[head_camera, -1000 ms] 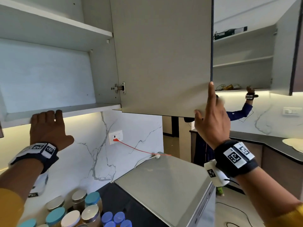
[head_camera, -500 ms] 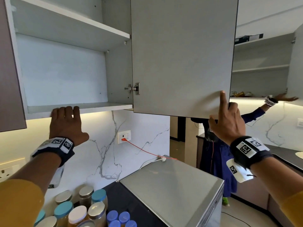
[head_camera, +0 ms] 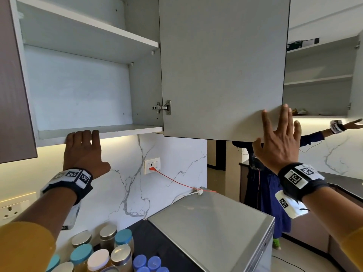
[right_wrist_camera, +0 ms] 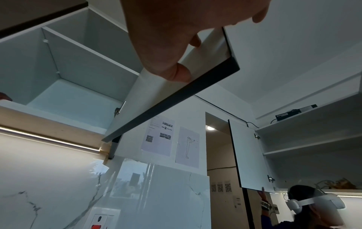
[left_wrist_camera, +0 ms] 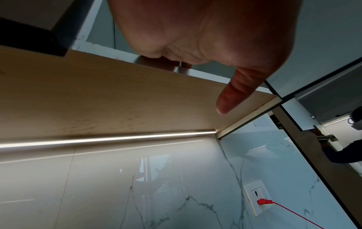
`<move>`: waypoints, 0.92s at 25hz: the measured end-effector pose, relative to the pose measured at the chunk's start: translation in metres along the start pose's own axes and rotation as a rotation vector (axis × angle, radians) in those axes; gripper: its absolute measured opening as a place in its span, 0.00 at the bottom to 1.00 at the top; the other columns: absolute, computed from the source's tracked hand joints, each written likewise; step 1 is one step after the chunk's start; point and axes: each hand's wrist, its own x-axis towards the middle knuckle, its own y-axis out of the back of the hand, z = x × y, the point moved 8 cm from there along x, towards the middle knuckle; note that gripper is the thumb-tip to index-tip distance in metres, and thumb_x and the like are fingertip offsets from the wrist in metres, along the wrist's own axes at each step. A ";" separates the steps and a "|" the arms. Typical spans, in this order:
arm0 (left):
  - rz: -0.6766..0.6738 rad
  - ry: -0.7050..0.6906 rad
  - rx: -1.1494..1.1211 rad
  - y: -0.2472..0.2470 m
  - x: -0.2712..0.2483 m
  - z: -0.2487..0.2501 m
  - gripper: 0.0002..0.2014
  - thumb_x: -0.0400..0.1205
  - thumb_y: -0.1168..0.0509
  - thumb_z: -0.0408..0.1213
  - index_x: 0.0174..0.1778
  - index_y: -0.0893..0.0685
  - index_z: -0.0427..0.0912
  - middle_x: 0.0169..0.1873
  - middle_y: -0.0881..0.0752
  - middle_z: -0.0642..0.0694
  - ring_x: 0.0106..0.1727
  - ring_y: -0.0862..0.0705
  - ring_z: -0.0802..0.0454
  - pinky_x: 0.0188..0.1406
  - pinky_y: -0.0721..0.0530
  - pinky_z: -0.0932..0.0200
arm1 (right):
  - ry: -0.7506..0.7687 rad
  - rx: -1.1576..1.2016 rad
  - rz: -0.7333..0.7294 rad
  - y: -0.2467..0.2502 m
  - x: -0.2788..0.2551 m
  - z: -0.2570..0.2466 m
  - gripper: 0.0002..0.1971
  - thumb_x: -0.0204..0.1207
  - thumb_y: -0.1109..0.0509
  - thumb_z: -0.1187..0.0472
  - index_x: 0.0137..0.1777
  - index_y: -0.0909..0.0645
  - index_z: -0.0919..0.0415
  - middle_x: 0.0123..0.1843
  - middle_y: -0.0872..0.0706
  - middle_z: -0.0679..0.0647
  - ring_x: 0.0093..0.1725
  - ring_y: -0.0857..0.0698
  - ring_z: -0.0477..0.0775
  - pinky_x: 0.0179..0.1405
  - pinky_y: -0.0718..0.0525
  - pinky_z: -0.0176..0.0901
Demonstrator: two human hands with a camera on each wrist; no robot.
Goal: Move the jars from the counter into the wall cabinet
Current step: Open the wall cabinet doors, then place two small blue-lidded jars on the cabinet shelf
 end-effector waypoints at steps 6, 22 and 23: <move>0.005 -0.014 -0.022 -0.002 0.000 -0.001 0.53 0.54 0.25 0.56 0.74 0.26 0.30 0.64 0.21 0.31 0.65 0.25 0.30 0.76 0.35 0.37 | 0.027 0.006 0.044 -0.001 -0.002 -0.002 0.46 0.76 0.40 0.50 0.94 0.55 0.52 0.94 0.63 0.63 0.94 0.60 0.64 0.91 0.53 0.68; 0.213 -0.058 -0.438 0.036 -0.027 0.008 0.28 0.75 0.32 0.48 0.70 0.17 0.41 0.68 0.15 0.38 0.75 0.23 0.34 0.78 0.30 0.37 | 0.354 0.615 0.057 -0.010 -0.068 -0.132 0.23 0.79 0.33 0.55 0.73 0.17 0.62 0.73 0.14 0.57 0.71 0.18 0.64 0.72 0.22 0.53; 0.248 -0.100 -0.465 0.042 -0.043 0.018 0.24 0.75 0.34 0.48 0.65 0.15 0.43 0.64 0.12 0.40 0.69 0.19 0.35 0.71 0.24 0.40 | 0.366 0.695 0.011 -0.022 -0.079 -0.147 0.21 0.80 0.33 0.55 0.70 0.16 0.62 0.68 0.11 0.56 0.67 0.15 0.62 0.67 0.20 0.52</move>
